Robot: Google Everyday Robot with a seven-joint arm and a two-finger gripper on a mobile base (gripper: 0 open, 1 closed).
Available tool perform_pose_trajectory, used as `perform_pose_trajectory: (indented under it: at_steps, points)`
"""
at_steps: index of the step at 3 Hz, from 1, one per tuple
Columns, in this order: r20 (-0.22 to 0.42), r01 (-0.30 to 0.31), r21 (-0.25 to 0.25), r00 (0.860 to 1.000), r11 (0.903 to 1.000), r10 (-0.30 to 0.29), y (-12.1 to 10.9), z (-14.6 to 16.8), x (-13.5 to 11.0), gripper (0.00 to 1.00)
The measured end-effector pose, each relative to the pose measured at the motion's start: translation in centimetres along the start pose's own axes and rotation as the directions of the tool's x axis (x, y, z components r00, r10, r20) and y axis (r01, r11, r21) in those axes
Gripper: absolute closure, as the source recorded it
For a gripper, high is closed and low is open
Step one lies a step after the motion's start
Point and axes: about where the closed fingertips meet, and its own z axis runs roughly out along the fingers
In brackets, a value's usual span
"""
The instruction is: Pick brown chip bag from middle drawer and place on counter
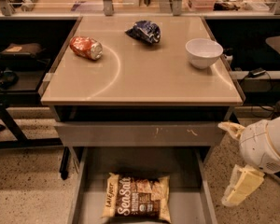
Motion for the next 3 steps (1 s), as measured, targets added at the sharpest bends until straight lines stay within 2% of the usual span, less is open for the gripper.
perform_pose_trajectory:
  at_steps: [1, 2, 3]
  points:
    - [0.033, -0.033, -0.047, 0.999, 0.9983, 0.035, 0.8, 3.8, 1.0, 0.0]
    - [0.089, -0.071, -0.091, 0.993, 0.9933, 0.079, 1.0, 11.1, 2.9, 0.0]
    - [0.172, -0.09, -0.075, 0.98, 0.9931, 0.102, 0.1, 16.8, 4.3, 0.0]
